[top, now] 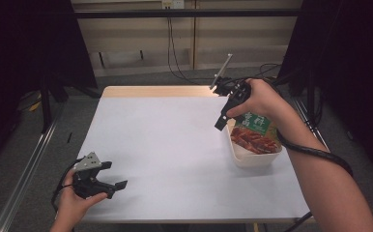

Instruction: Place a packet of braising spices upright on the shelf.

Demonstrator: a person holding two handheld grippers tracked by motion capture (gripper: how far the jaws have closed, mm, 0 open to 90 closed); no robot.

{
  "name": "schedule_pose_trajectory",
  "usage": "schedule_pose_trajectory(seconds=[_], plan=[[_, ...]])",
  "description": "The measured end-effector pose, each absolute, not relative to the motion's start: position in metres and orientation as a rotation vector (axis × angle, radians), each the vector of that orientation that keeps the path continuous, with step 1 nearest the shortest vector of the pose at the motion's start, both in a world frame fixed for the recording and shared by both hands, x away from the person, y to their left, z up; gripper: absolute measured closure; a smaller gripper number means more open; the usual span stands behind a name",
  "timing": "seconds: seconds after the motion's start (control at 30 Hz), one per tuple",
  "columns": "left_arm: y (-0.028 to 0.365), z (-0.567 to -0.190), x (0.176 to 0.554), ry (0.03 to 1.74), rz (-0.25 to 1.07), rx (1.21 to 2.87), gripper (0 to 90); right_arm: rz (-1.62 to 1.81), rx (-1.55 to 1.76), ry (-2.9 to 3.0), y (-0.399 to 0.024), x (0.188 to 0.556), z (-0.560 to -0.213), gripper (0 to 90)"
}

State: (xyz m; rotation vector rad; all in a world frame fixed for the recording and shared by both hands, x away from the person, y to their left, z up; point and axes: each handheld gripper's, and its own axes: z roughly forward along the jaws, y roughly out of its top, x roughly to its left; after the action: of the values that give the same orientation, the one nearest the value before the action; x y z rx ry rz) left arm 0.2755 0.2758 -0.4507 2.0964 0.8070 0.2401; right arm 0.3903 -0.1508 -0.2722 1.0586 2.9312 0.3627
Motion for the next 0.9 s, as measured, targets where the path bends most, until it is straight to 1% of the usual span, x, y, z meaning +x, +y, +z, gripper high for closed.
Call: schedule_pose_trajectory(seconds=[0.9], plan=[[0.276,-0.450,0.276,0.801,0.229,2.100,4.7,0.430,0.998,3.000,-0.125,0.381,-0.313,18.5]])
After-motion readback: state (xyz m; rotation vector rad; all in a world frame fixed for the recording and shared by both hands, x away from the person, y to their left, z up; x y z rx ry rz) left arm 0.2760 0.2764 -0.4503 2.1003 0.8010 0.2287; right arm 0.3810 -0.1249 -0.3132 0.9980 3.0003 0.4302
